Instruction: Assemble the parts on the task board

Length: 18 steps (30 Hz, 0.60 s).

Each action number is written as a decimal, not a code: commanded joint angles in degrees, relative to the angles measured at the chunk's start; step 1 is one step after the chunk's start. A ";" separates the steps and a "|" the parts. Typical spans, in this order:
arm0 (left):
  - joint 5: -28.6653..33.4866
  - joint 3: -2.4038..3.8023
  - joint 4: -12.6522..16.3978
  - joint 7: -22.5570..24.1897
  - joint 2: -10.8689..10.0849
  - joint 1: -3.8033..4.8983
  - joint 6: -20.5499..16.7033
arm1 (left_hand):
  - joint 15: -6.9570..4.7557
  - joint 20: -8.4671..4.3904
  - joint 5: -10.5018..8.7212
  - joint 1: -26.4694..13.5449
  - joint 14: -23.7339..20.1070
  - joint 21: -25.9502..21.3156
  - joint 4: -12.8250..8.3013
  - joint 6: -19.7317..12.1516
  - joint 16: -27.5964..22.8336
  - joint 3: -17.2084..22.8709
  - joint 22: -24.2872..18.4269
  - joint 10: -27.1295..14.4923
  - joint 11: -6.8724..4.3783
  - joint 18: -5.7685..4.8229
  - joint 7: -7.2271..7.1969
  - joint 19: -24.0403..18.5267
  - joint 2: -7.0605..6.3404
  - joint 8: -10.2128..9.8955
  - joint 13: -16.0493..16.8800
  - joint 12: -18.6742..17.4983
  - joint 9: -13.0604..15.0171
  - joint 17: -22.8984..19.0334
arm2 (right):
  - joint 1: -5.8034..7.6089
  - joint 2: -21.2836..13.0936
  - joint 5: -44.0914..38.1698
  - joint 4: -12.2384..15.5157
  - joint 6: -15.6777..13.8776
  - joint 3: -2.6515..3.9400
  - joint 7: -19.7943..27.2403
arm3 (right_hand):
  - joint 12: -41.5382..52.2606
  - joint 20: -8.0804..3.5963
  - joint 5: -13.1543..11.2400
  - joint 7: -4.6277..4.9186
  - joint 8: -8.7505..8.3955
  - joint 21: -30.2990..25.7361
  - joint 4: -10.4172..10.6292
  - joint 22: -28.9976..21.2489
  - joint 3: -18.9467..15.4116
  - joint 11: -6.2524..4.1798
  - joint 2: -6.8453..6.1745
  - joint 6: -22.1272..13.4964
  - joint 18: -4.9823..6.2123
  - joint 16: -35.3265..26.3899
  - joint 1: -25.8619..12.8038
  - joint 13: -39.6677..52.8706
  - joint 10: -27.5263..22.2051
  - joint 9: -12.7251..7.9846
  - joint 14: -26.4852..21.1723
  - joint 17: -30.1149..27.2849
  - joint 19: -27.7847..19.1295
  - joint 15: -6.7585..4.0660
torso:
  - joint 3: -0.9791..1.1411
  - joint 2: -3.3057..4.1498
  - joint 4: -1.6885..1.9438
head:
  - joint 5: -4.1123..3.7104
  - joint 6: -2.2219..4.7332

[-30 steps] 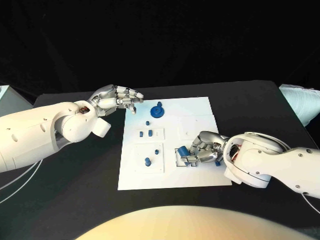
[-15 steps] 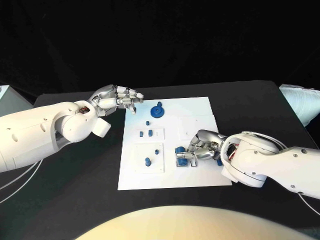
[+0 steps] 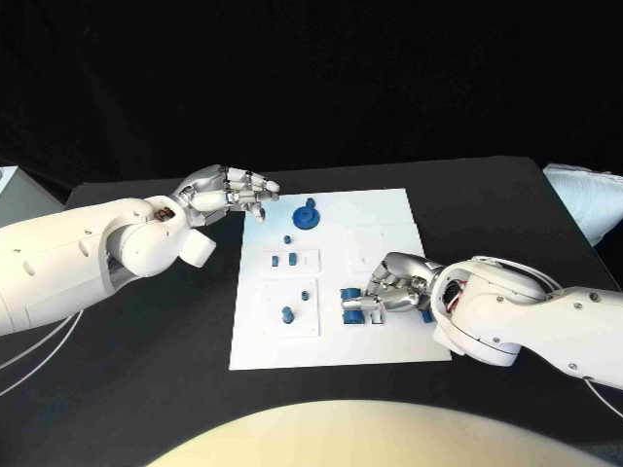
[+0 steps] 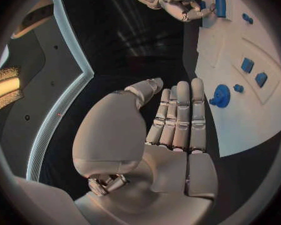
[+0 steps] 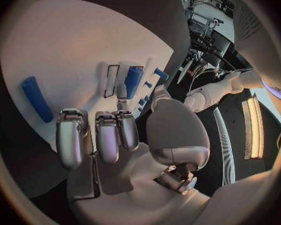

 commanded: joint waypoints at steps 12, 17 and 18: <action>0.34 0.02 0.05 0.50 0.03 -0.09 0.74 | 0.27 0.09 -0.11 0.19 -0.29 -0.23 0.36 0.31 -0.38 0.01 -0.09 0.22 0.07 0.32 0.24 0.43 0.69 -0.22 -0.13 -0.34 0.06 -0.06 | -0.08 -4.18 -0.13 2.08 -5.03 0.00 11.44 | 0.72 -0.75 1.13 -0.62 2.58 0.52 -0.50 13.72 4.34 -1.01 -0.88 -0.15 -1.14 0.21 17.56 11.93 3.70 0.82 5.65 13.72 4.89 -0.88 | 0.00 -0.04 -0.05 | -0.32 0.00; 0.35 0.01 0.03 0.77 0.05 -0.13 0.47 | 0.27 0.09 -0.11 0.19 -0.29 -0.23 0.36 0.31 -0.38 0.01 -0.09 0.22 0.07 0.32 0.24 0.43 0.69 -0.22 -0.13 -0.34 0.06 -0.06 | 0.63 -8.18 1.80 2.61 -6.75 0.02 14.02 | 1.07 -0.50 2.13 0.18 1.45 0.54 -0.33 13.72 4.64 -0.38 -1.34 -2.14 -1.16 0.25 18.22 12.17 3.85 0.34 5.67 13.79 4.90 -0.41 | -0.03 -0.09 -0.05 | -0.97 0.00; 0.36 0.01 0.04 0.83 0.05 -0.14 0.43 | 0.27 0.09 -0.11 0.19 -0.29 -0.23 0.36 0.31 -0.38 0.01 -0.09 0.22 0.07 0.32 0.24 0.43 0.69 -0.22 -0.13 -0.34 0.06 -0.06 | 0.79 -9.18 2.02 2.64 -6.94 0.02 14.59 | 1.12 -0.44 2.22 0.28 1.29 0.45 -0.36 13.70 4.71 -0.29 -1.39 -2.35 -1.14 0.23 18.40 12.21 3.87 0.27 5.66 13.75 4.88 -0.33 | -0.05 -0.08 -0.06 | -1.08 0.00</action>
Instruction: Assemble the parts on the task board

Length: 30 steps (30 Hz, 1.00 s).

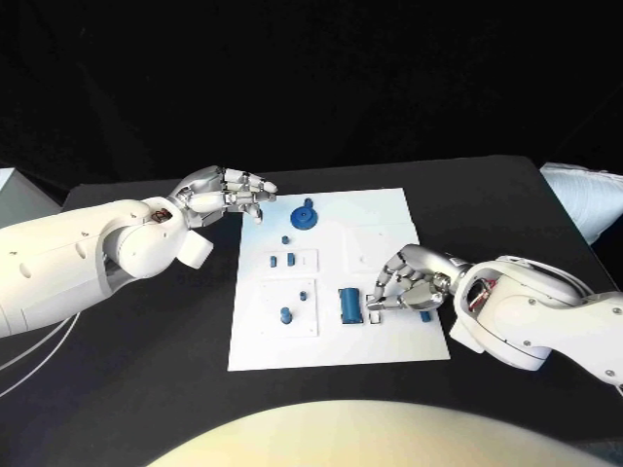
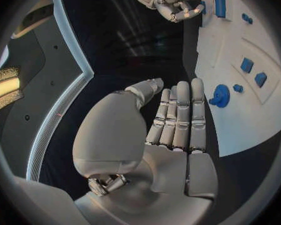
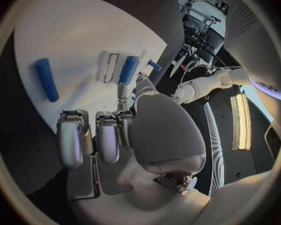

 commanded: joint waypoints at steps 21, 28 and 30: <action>0.45 0.03 0.31 1.28 -0.11 -0.77 0.04 | 0.26 0.10 -0.13 -0.04 -0.31 -0.35 0.41 0.31 -0.38 -0.01 -0.18 0.28 0.04 0.33 0.21 0.48 0.46 -0.25 -0.09 -0.38 0.07 -0.07 | -0.19 -12.22 -8.64 0.27 -0.53 -0.44 2.42 | -0.73 0.44 0.91 0.28 -0.90 0.01 0.37 13.68 -0.30 0.80 -1.03 -0.22 -1.11 0.12 -1.14 11.73 3.35 -0.54 5.63 13.59 4.82 0.50 | 0.13 0.09 0.02 | -2.38 0.00; 0.46 0.03 0.32 1.22 -0.21 -0.89 0.10 | 0.26 0.10 -0.13 -0.04 -0.31 -0.35 0.41 0.31 -0.38 -0.01 -0.18 0.28 0.04 0.33 0.21 0.48 0.46 -0.25 -0.09 -0.38 0.07 -0.07 | -1.90 -10.88 -10.86 -0.26 0.46 -0.58 -0.05 | -0.91 0.46 0.76 0.12 -0.87 0.01 0.44 13.68 -0.64 0.70 -1.10 0.28 -1.11 0.13 -3.30 11.65 3.30 -0.57 5.63 13.62 4.82 0.44 | 0.02 0.15 0.09 | -2.41 0.00; 0.46 0.03 0.33 1.21 -0.23 -0.90 0.13 | 0.25 0.10 -0.13 -0.04 -0.31 -0.41 0.45 0.32 -0.37 -0.02 -0.21 0.31 0.04 0.33 0.20 0.50 0.48 -0.26 -0.11 -0.39 0.08 -0.07 | -2.46 -10.30 -11.16 -0.54 0.51 -0.63 -0.65 | -0.94 0.45 0.78 0.09 -0.83 0.02 0.44 13.68 -0.68 0.67 -1.16 0.39 -1.11 0.14 -3.55 11.64 3.28 -0.56 5.64 13.63 4.82 0.42 | -0.01 0.15 0.10 | -2.39 0.00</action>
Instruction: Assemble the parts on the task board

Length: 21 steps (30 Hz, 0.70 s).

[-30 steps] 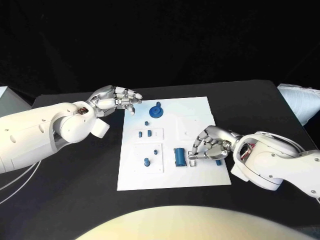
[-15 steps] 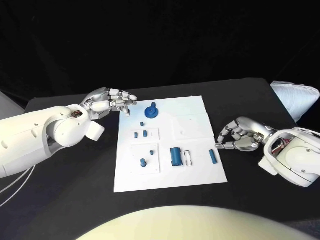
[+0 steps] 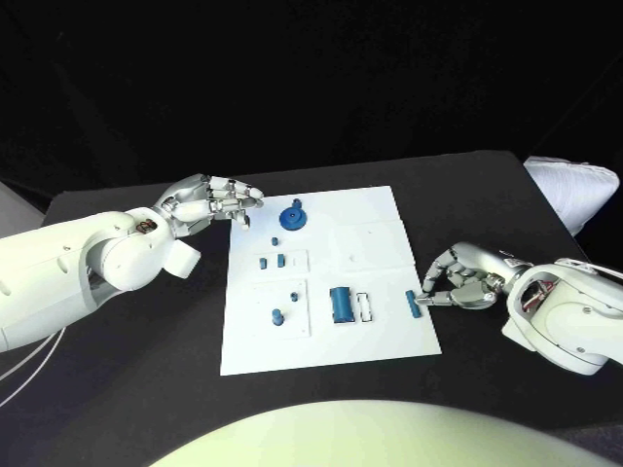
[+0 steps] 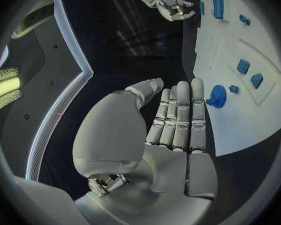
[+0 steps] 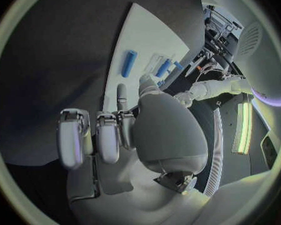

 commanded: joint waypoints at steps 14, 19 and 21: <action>0.40 0.04 0.32 0.79 -0.17 -0.10 0.42 | 0.25 -0.03 -0.13 -0.04 -0.31 -0.19 0.45 0.32 -0.37 -0.02 -0.09 0.31 0.03 0.33 0.20 0.37 0.48 -0.26 -0.07 -0.39 0.08 -0.08 | -2.70 4.10 -7.13 -2.09 1.55 -0.17 -5.61 | -0.21 0.38 0.09 -0.29 0.04 0.22 -0.10 13.75 0.00 0.06 0.00 0.92 -1.14 0.20 -0.32 11.70 3.33 0.04 5.66 13.77 4.86 0.29 | -0.11 -0.01 0.05 | 0.27 0.00; 0.40 0.04 0.43 0.80 -0.29 -0.10 0.43 | 0.25 -0.03 -0.13 -0.04 -0.31 -0.19 0.45 0.32 -0.37 -0.02 -0.09 0.31 0.03 0.33 0.20 0.37 0.48 -0.26 -0.07 -0.39 0.08 -0.08 | -3.23 5.56 -9.23 -2.76 2.38 -0.17 -7.04 | -0.27 0.24 0.24 -0.41 0.02 0.30 -0.30 13.77 0.84 -0.07 -0.02 1.04 -1.16 0.20 1.58 11.69 3.32 0.00 5.67 13.78 4.88 0.14 | -0.12 0.03 0.04 | 0.36 0.00; 0.40 0.04 0.47 0.81 -0.35 -0.10 0.43 | 0.25 -0.03 -0.13 -0.04 -0.31 -0.19 0.45 0.32 -0.37 -0.02 -0.09 0.31 0.03 0.33 0.20 0.37 0.48 -0.26 -0.07 -0.39 0.08 -0.08 | -3.58 6.17 -10.21 -2.90 3.09 -0.17 -7.58 | -0.28 0.19 0.30 -0.43 -0.04 0.30 -0.42 13.77 1.28 -0.11 -0.16 1.06 -1.16 0.18 2.78 11.70 3.32 -0.04 5.66 13.74 4.88 0.11 | -0.14 0.01 0.05 | 0.35 0.00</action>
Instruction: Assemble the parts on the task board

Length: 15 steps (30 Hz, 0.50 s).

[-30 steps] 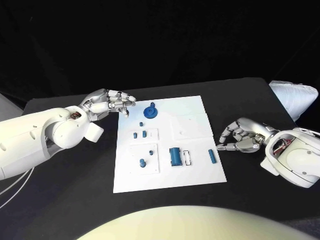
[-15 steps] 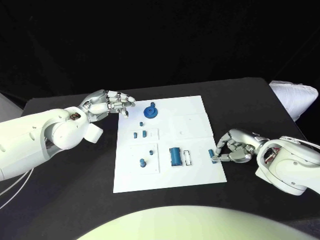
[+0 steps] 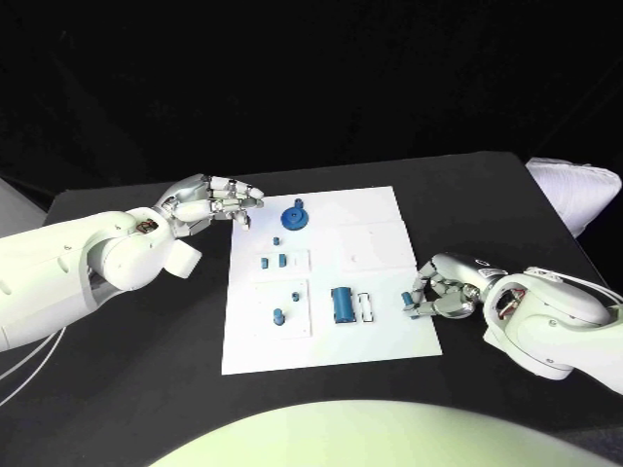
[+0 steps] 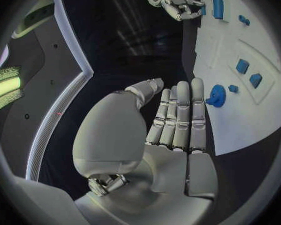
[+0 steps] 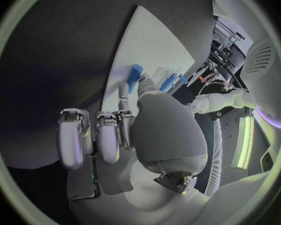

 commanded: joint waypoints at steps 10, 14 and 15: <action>0.37 0.04 0.39 0.76 -0.25 -0.04 0.43 | 0.25 -0.11 -0.13 -0.04 -0.31 -0.19 0.45 0.32 -0.37 -0.02 -0.09 0.31 0.03 0.33 0.20 0.29 0.49 -0.26 -0.07 -0.39 0.08 -0.08 | -1.78 2.44 -10.60 -1.11 7.37 -0.50 -5.70 | -0.98 -0.07 5.97 -0.10 -1.40 0.33 -0.60 13.74 8.09 -0.26 -1.69 0.68 -1.17 0.19 9.40 11.45 2.99 -1.51 5.66 13.81 4.87 -0.07 | -0.05 -0.06 -0.01 | 0.17 0.00; 0.37 0.04 0.44 0.74 -0.31 -0.04 0.43 | 0.25 -0.11 -0.13 -0.04 -0.31 -0.19 0.45 0.32 -0.37 -0.02 -0.09 0.31 0.03 0.33 0.20 0.29 0.49 -0.26 -0.07 -0.39 0.08 -0.08 | -1.88 2.83 -12.31 -1.16 7.72 -0.50 -6.16 | -1.16 -0.09 8.73 -0.13 -1.81 0.38 -0.32 13.76 12.67 -0.31 -2.84 1.20 -1.18 0.22 10.47 11.41 2.92 -1.94 5.68 13.88 4.89 -0.12 | -0.04 -0.04 -0.03 | 0.24 0.00; 0.37 0.04 0.45 0.74 -0.33 -0.04 0.44 | 0.25 -0.11 -0.13 -0.04 -0.31 -0.19 0.45 0.32 -0.37 -0.02 -0.09 0.31 0.03 0.33 0.20 0.29 0.49 -0.26 -0.07 -0.39 0.08 -0.08 | -1.89 2.94 -12.53 -1.15 7.60 -0.50 -6.22 | -1.13 -0.10 8.96 -0.13 -1.84 0.45 -0.31 13.77 13.58 -0.33 -3.01 1.30 -1.20 0.22 10.51 11.43 2.94 -1.97 5.68 13.89 4.90 -0.12 | -0.04 -0.05 -0.02 | 0.25 0.00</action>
